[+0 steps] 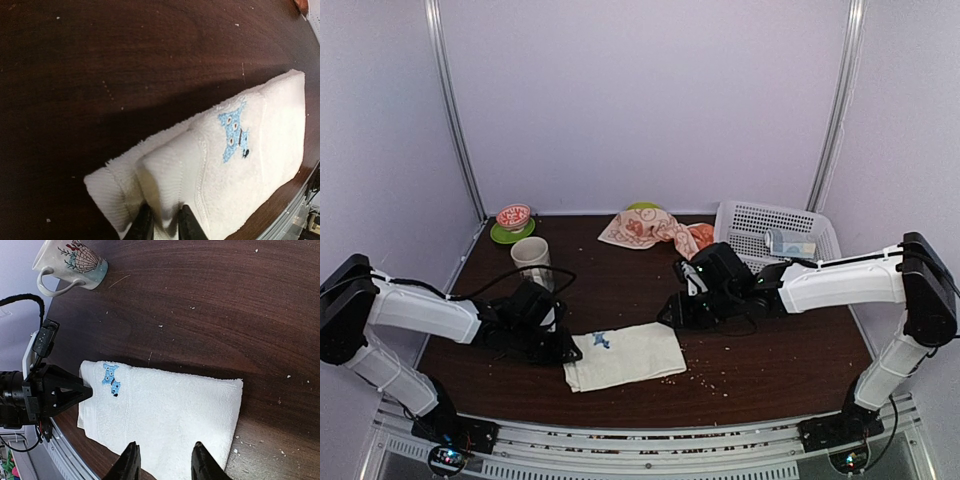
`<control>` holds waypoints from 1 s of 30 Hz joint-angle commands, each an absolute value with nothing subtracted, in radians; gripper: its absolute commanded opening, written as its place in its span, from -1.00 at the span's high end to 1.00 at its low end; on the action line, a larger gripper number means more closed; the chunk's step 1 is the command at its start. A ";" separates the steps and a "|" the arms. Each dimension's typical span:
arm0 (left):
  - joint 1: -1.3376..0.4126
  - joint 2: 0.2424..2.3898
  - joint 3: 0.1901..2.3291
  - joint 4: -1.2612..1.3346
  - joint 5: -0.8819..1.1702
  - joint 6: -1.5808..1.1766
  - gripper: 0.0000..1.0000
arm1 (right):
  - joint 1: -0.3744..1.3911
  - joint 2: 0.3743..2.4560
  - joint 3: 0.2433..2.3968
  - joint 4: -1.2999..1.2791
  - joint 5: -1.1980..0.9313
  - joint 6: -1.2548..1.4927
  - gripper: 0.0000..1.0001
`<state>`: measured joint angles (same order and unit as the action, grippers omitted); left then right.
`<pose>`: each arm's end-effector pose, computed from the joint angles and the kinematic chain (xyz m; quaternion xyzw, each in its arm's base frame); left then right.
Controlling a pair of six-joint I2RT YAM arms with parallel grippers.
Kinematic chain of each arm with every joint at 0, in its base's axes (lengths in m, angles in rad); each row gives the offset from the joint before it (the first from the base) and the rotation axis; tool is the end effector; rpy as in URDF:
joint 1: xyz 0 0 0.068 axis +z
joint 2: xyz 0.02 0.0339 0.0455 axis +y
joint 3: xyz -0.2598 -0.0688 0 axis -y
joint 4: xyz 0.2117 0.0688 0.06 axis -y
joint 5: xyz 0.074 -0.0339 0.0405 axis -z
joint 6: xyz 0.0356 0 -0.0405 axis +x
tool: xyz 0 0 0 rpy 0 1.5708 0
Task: Roll the towels
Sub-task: Adjust the towel at the center of the board.
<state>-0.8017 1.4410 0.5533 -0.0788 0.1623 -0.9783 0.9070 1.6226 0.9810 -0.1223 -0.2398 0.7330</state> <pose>0.1548 -0.1682 0.1550 -0.0599 0.9500 -0.2792 0.1265 0.1889 0.2552 0.2192 -0.1261 0.9056 0.3600 0.1855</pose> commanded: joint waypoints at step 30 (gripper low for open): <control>-0.798 1.189 0.588 -0.315 0.107 -0.970 1.00 | 0.888 1.599 0.962 -0.098 -0.251 0.737 0.34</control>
<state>-0.8017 1.2316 0.5934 -0.2672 0.1398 -0.9607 0.8959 1.6081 0.9749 -0.1143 -0.2459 0.7330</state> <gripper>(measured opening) 0.005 0.318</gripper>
